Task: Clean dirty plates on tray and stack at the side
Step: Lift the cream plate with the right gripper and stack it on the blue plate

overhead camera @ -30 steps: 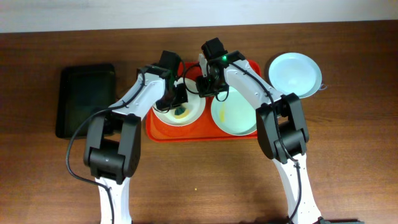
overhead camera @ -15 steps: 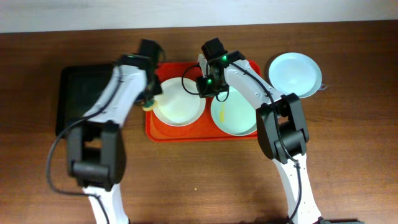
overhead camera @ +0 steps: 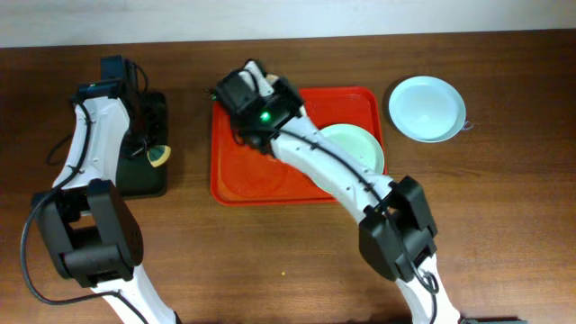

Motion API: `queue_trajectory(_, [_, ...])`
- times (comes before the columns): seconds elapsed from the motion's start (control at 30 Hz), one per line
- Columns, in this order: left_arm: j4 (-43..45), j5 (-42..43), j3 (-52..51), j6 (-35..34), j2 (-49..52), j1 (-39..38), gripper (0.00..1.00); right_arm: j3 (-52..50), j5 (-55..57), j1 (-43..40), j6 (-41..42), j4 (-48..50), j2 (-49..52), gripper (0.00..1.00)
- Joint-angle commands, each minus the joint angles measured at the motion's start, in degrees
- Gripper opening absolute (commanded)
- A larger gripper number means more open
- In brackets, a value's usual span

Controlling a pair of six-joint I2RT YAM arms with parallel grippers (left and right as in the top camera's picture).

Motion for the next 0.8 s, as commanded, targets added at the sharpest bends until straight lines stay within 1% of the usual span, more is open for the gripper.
queue_trajectory(0.0, [1.3,-0.9,-1.8,-0.5,-0.8,0.0,0.0,1.1,17.5,3.1,-12.2,6.2,-1.6,0.04])
queue_trajectory(0.07, [2.3,-0.9,-2.6,-0.5,-0.7,0.0,0.0,1.1,17.7,4.3,-17.4,7.9,-1.6,0.04])
queue_trajectory(0.17, [2.4,-0.9,-2.7,-0.5,-0.7,0.0,0.0,1.1,22.8,5.0,-23.5,9.0,-1.6,0.04])
queue_trajectory(0.23, [2.4,-0.9,-2.7,-0.5,-0.7,0.0,0.0,1.1,25.1,5.0,-24.8,10.5,-1.6,0.04])
queue_trajectory(0.5, [2.4,-0.9,-2.7,-0.5,-0.7,0.0,0.0,1.1,23.4,5.0,-24.5,11.7,-1.6,0.04])
queue_trajectory(0.67, [2.4,-0.9,-2.7,-0.5,-0.7,0.0,0.0,1.1,21.9,4.9,-22.1,11.5,-1.5,0.04])
queue_trajectory(0.7, [2.4,-0.9,-2.7,-0.5,-0.7,0.0,0.0,1.1,21.9,4.8,-20.9,11.5,-1.5,0.04])
queue_trajectory(0.73, [2.4,-0.9,-2.7,-0.5,-0.7,0.0,0.0,1.1,21.6,4.5,-17.8,11.4,-1.5,0.04])
queue_trajectory(0.77, [2.4,-0.9,-2.7,-0.5,-0.7,0.0,0.0,1.0,17.9,3.5,-13.0,9.7,-1.5,0.04])
